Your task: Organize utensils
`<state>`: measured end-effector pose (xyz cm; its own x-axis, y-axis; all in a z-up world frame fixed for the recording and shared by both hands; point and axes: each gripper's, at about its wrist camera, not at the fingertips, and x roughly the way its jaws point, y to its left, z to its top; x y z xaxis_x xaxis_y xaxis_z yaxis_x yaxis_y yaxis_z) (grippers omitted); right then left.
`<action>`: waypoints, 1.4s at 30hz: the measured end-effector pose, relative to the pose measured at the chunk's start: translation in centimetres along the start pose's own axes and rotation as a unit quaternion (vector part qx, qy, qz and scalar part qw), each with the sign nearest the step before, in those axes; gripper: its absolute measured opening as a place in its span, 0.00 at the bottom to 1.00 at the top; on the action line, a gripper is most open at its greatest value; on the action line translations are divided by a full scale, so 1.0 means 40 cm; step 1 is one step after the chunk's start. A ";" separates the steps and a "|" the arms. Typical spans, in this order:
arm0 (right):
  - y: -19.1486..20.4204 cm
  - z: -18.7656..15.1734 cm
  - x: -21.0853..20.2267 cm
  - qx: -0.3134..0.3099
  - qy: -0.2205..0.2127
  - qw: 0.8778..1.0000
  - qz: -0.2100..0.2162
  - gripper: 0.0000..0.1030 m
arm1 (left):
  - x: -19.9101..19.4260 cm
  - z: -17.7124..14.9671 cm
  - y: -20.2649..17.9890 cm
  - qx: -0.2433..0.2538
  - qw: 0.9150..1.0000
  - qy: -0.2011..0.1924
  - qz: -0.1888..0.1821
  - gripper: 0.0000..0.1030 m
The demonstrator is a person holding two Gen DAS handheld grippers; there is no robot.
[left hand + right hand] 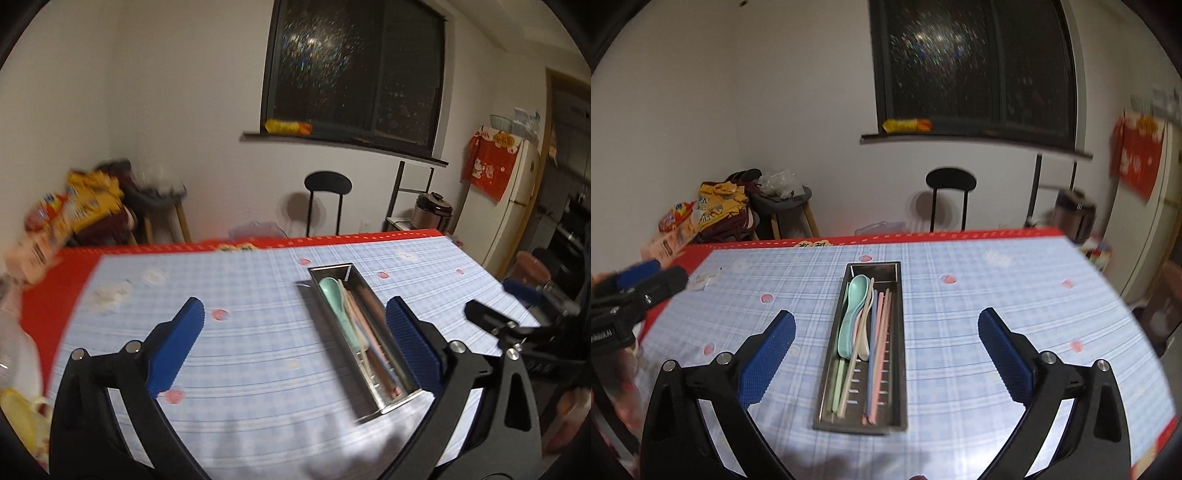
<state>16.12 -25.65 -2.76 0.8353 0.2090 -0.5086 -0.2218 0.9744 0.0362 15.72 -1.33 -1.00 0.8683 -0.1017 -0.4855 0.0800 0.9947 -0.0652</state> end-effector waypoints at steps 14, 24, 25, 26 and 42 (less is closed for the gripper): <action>0.031 -0.048 -0.209 -0.053 -0.037 0.996 -0.058 0.94 | -0.251 -0.066 -0.003 0.094 0.994 -0.048 0.036 0.94; 0.042 -0.073 -0.263 -0.071 -0.046 0.993 -0.081 0.94 | -0.300 -0.106 -0.031 0.121 0.990 -0.057 0.051 0.94; 0.043 -0.074 -0.266 -0.071 -0.046 0.993 -0.082 0.94 | -0.300 -0.107 -0.032 0.120 0.990 -0.057 0.051 0.94; 0.042 -0.074 -0.270 -0.071 -0.048 0.993 -0.083 0.94 | -0.303 -0.108 -0.031 0.121 0.990 -0.058 0.051 0.94; 0.035 -0.073 -0.266 -0.068 -0.045 0.994 -0.078 0.94 | -0.296 -0.113 -0.026 0.097 0.994 -0.048 0.025 0.94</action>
<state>5.46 -26.73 0.18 0.9054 0.0688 -0.4190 -0.1464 0.9769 -0.1558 3.14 -1.22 0.87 0.9154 -0.0597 -0.3981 0.1210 0.9840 0.1306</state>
